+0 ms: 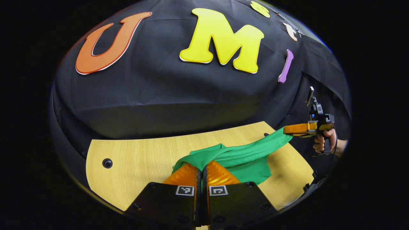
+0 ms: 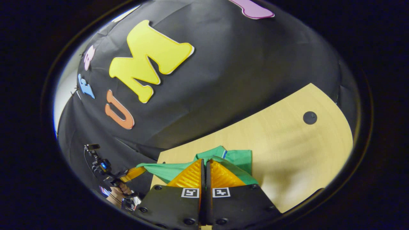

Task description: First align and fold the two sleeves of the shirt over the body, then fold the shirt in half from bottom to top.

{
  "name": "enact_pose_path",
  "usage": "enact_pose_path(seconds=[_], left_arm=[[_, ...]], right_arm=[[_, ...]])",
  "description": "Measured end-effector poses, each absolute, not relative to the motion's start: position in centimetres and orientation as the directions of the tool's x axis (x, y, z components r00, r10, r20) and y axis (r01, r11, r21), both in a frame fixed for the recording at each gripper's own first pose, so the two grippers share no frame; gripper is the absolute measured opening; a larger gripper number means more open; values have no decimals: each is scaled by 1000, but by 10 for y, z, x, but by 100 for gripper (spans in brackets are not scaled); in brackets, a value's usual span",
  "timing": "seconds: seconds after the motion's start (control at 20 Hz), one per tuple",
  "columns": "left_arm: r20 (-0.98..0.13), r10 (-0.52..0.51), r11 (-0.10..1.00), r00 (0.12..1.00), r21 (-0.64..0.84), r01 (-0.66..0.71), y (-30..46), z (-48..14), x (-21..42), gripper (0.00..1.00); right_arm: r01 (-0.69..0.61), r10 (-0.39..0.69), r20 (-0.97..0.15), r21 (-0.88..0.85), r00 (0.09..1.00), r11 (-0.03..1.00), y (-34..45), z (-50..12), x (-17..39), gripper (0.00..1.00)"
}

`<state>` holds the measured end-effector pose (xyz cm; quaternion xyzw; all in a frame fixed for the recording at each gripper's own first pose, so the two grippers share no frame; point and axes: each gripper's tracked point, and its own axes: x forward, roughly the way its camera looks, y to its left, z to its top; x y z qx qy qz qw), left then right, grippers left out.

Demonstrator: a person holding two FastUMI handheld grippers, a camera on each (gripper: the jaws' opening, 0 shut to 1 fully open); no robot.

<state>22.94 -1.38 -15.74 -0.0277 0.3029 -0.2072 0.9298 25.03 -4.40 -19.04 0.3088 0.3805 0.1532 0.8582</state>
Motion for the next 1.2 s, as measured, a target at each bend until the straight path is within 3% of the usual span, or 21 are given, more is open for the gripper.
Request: enact_pose_path(seconds=[0.35, 0.7, 0.95, 1.05, 1.1, 1.15, 1.2], left_arm=[[-562, -315, 947, 765, -134, 291, -3, -199, 266, 3], [-621, -269, 959, 736, -104, 263, -4, -248, 285, 4], [-645, -249, 967, 722, -120, 225, -6, -281, 293, 5], [-649, -222, 973, 727, -104, 204, -2, -292, 296, 6], [-644, -214, 975, 735, -100, 196, -1, -294, 302, 17], [-639, -219, 975, 738, -106, 197, -4, -296, 305, 8], [-640, -224, 973, 735, -109, 202, -5, -302, 306, 8]], right_arm=[[4, 453, -594, 609, 665, 793, -32, -228, 284, 1], [33, 412, -628, 572, 660, 820, -15, -266, 312, 1], [27, 303, -666, 437, 682, 899, -23, -289, 327, 1], [29, 281, -667, 413, 690, 910, -22, -295, 333, 1], [30, 275, -670, 405, 690, 914, -21, -301, 336, 1], [30, 273, -674, 402, 686, 915, -19, -305, 337, 1], [33, 267, -679, 394, 684, 919, -18, -311, 339, 0]])
